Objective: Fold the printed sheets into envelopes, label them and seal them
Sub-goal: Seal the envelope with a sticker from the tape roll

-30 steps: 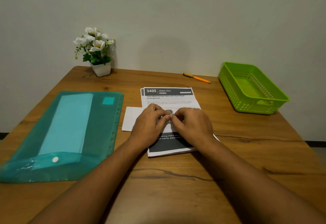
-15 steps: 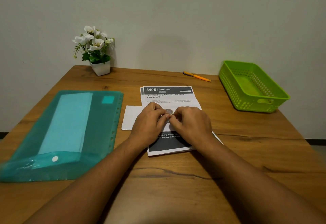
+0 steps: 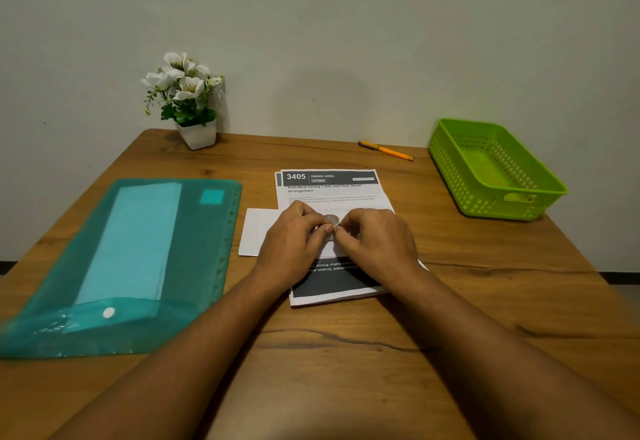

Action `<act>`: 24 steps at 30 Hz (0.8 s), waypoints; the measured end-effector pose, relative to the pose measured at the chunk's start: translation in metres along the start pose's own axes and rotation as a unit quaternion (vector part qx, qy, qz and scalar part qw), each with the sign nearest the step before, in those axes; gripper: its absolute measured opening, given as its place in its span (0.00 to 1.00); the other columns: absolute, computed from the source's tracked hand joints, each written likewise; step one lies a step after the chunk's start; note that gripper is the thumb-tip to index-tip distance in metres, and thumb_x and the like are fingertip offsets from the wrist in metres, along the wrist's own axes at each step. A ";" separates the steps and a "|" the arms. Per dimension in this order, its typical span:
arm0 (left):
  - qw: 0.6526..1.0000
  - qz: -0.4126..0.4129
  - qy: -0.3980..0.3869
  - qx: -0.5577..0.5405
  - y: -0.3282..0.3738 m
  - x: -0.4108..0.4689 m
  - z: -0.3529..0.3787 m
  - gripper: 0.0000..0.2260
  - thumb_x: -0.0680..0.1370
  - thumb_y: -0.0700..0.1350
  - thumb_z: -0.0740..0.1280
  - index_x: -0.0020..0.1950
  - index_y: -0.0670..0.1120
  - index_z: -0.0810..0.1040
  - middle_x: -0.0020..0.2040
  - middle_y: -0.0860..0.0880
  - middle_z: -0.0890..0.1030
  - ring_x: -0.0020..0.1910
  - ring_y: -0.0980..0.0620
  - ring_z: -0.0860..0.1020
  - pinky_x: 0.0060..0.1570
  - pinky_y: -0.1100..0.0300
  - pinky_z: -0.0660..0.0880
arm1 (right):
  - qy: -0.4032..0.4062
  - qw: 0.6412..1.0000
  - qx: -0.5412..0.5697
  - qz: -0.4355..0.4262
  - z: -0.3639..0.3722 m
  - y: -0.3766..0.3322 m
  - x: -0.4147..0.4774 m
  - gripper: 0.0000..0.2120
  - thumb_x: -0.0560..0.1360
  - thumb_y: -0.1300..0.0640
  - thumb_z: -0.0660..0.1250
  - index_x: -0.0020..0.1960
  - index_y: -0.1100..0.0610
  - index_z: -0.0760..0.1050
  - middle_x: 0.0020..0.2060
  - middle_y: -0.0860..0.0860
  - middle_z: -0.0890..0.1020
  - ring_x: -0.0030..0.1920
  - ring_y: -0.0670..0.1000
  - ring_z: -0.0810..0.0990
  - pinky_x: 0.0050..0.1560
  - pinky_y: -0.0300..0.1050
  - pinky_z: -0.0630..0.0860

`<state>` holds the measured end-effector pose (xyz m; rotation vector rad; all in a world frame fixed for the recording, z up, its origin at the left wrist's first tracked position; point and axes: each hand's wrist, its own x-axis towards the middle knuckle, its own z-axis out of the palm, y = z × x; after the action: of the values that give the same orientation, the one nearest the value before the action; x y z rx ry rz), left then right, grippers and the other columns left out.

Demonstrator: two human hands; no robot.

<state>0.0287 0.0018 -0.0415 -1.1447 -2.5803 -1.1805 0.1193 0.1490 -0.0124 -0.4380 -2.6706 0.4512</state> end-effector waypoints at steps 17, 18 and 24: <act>1.000 -0.006 0.013 0.009 0.001 0.000 0.001 0.10 0.83 0.51 0.66 0.58 0.50 0.85 0.49 0.53 0.74 0.49 0.55 0.74 0.47 0.53 0.77 | -0.002 0.999 0.034 0.020 0.001 -0.001 -0.003 0.10 0.78 0.46 0.69 0.48 0.50 0.86 0.42 0.46 0.87 0.44 0.49 0.83 0.41 0.45 0.77; 1.000 -0.004 0.013 0.009 0.001 0.000 0.001 0.10 0.83 0.51 0.66 0.58 0.50 0.85 0.49 0.53 0.74 0.49 0.55 0.74 0.47 0.54 0.77 | 0.001 0.999 0.047 0.026 0.001 -0.001 -0.003 0.10 0.78 0.45 0.69 0.49 0.50 0.86 0.42 0.45 0.87 0.44 0.48 0.83 0.42 0.45 0.79; 1.000 -0.001 0.012 0.001 0.001 0.000 -0.001 0.11 0.83 0.52 0.66 0.59 0.50 0.85 0.49 0.52 0.74 0.49 0.55 0.75 0.46 0.54 0.76 | -0.005 0.996 0.063 0.055 0.000 -0.004 -0.001 0.11 0.78 0.43 0.71 0.49 0.49 0.86 0.42 0.45 0.87 0.44 0.47 0.83 0.40 0.43 0.75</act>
<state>0.0292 0.0016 -0.0403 -1.1195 -2.5648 -1.1849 0.1190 0.1452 -0.0109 -0.5470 -2.6184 0.6523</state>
